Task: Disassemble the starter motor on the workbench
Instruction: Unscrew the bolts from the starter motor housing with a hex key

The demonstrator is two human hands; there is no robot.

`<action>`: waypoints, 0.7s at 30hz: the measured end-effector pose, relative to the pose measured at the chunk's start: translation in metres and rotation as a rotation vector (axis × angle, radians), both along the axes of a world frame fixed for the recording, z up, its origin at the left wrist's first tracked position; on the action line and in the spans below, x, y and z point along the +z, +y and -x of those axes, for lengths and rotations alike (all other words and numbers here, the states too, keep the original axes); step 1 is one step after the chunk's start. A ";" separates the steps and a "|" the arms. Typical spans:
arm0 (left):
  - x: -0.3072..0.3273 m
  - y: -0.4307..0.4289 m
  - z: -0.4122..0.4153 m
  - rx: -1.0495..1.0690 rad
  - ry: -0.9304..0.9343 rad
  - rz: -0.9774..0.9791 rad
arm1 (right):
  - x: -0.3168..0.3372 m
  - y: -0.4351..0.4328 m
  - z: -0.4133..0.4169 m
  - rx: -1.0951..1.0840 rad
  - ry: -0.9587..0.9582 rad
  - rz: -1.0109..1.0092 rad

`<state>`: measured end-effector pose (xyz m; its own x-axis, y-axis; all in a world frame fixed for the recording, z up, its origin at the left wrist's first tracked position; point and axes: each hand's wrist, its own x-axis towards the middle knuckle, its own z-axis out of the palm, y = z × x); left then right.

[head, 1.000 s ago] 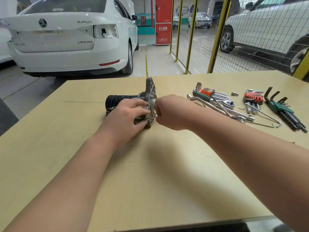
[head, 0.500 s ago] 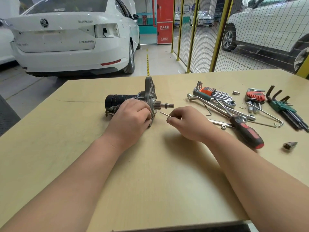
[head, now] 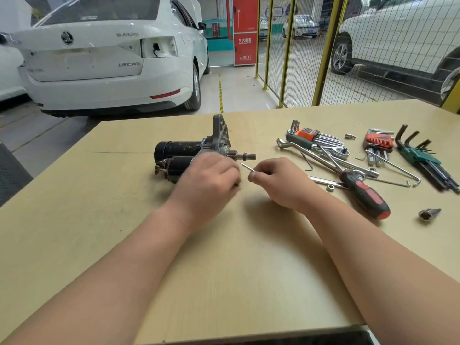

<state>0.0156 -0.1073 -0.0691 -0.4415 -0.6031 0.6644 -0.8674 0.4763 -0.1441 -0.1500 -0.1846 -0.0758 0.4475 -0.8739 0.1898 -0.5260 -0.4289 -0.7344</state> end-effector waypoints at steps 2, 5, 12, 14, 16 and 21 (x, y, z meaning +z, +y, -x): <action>-0.007 0.000 0.021 -0.073 0.007 -0.066 | 0.001 -0.001 0.002 -0.019 -0.050 -0.062; -0.011 0.000 0.028 -0.025 0.270 -0.227 | 0.002 0.001 0.010 0.052 -0.123 -0.269; -0.015 0.002 0.002 0.118 0.617 -0.379 | 0.000 0.011 0.003 0.221 -0.152 -0.333; -0.015 0.002 0.004 0.099 0.657 -0.418 | -0.001 0.011 0.001 0.192 -0.104 -0.251; -0.015 0.001 0.003 0.071 0.680 -0.474 | 0.001 0.008 0.005 0.158 -0.135 -0.232; -0.017 0.003 0.004 0.013 0.622 -0.512 | 0.004 0.007 0.011 0.193 -0.140 -0.238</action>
<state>0.0117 -0.1046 -0.0858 -0.0721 -0.9019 0.4259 -0.7230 0.3414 0.6006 -0.1613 -0.1772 -0.0719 0.5935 -0.8025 0.0617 -0.3387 -0.3185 -0.8854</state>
